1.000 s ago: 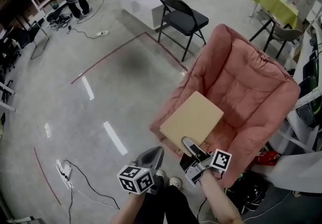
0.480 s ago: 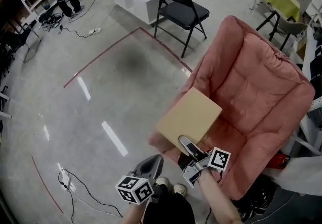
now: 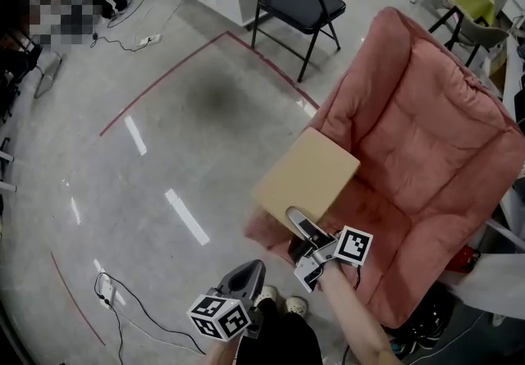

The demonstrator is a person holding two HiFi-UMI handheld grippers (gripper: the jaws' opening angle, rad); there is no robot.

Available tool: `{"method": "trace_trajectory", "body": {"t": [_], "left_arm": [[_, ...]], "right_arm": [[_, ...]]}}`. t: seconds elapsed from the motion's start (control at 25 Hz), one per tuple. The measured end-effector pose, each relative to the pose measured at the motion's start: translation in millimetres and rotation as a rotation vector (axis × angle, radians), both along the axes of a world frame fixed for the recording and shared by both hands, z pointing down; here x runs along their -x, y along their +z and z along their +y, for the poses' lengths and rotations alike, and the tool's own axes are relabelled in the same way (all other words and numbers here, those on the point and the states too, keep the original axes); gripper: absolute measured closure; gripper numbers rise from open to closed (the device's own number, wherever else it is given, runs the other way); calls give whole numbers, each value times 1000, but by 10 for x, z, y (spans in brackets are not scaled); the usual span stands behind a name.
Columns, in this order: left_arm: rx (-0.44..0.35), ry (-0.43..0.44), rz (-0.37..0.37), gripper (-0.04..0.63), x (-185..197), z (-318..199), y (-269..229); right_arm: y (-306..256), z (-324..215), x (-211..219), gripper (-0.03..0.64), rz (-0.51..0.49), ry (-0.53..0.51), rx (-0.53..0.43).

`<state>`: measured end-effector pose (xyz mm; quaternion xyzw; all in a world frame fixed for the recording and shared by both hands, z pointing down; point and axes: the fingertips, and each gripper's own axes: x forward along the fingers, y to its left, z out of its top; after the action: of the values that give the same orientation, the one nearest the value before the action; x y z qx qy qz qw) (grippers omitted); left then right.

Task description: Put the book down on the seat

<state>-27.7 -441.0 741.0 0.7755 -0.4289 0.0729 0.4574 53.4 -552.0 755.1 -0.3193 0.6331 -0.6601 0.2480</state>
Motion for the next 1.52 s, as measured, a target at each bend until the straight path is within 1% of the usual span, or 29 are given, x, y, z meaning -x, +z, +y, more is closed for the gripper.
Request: {"method": "trace_trajectory", "body": {"t": [0.08, 0.2, 0.32, 0.44, 0.52, 0.6, 0.8, 1.12, 1.28, 1.4, 1.52], "left_arm": [[8, 0, 5, 587, -4, 23, 18], [15, -3, 17, 587, 12, 21, 9], [18, -1, 31, 586, -9, 38, -13], [20, 5, 34, 587, -33, 88, -16], [24, 5, 37, 587, -33, 128, -13], [29, 3, 38, 586, -18, 168, -1], [38, 5, 39, 586, 4, 261, 31], [32, 16, 48, 586, -10, 377, -19], [22, 30, 51, 586, -55, 451, -115], [12, 44, 50, 588, -85, 510, -224], [4, 57, 42, 586, -97, 600, -380]], "right_arm": [[107, 8, 9, 388, 34, 6, 35], [255, 34, -9, 379, 59, 40, 103], [311, 84, -62, 365, 88, 59, 136], [382, 154, -116, 337, 121, 75, 176], [426, 206, -124, 305, 139, 78, 204], [466, 259, -107, 285, 145, 78, 231], [578, 413, -117, 270, 131, 96, 283], [606, 813, -195, 270, 116, 127, 328], [492, 1090, -271, 270, 95, 150, 340], [287, 1284, -305, 270, 58, 158, 312], [-40, 1475, -331, 272, 31, 160, 271]]}}
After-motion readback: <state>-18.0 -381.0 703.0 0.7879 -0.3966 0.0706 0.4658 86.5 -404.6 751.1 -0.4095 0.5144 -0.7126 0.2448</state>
